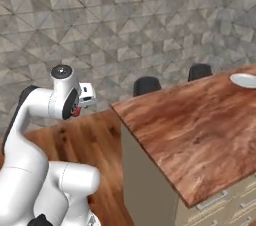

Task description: Take the steak from the fridge and place it on the digital scale on the counter by the fridge. Wait a few seconds for a reading, then move it to the plate on the dining counter.

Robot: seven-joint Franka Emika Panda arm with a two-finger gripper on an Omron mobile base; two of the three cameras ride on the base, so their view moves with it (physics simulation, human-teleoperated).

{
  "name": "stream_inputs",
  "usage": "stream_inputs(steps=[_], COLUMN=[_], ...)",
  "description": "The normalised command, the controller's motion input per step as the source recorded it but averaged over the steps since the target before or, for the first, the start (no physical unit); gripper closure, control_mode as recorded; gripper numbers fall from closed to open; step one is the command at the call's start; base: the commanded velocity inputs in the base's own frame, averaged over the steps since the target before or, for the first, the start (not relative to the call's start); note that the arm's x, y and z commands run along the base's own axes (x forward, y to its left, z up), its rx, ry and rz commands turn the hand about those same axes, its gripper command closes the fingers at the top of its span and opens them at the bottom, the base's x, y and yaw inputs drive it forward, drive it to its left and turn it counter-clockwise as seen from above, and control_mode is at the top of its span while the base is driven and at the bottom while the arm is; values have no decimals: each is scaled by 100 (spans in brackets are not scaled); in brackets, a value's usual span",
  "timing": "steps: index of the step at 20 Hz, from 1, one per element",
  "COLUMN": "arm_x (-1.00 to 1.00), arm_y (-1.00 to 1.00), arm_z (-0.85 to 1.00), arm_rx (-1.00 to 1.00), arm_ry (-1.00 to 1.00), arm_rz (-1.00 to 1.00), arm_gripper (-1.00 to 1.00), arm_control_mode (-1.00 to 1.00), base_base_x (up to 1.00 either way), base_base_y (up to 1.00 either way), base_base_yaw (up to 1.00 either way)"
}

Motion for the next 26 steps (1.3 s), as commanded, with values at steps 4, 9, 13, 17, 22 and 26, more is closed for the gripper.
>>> stream_inputs(steps=[4, 9, 13, 17, 22, 26], arm_x=[0, 0, 0, 0, 0, 0], arm_y=[0, 0, 0, 0, 0, 0], arm_z=[0, 0, 0, 0, 0, 0], arm_rx=[0, 0, 0, 0, 0, 0], arm_ry=[0, 0, 0, 0, 0, 0], arm_rz=[0, 0, 0, 0, 0, 0], arm_gripper=[100, 100, 100, 100, 100, 100], arm_control_mode=[100, 100, 100, 100, 100, 100], base_base_x=[100, 96, 71, 59, 59, 61], base_base_y=[94, 96, 88, 85, 85, 87], base_base_yaw=[-44, -53, -60, -62, -62, -61])
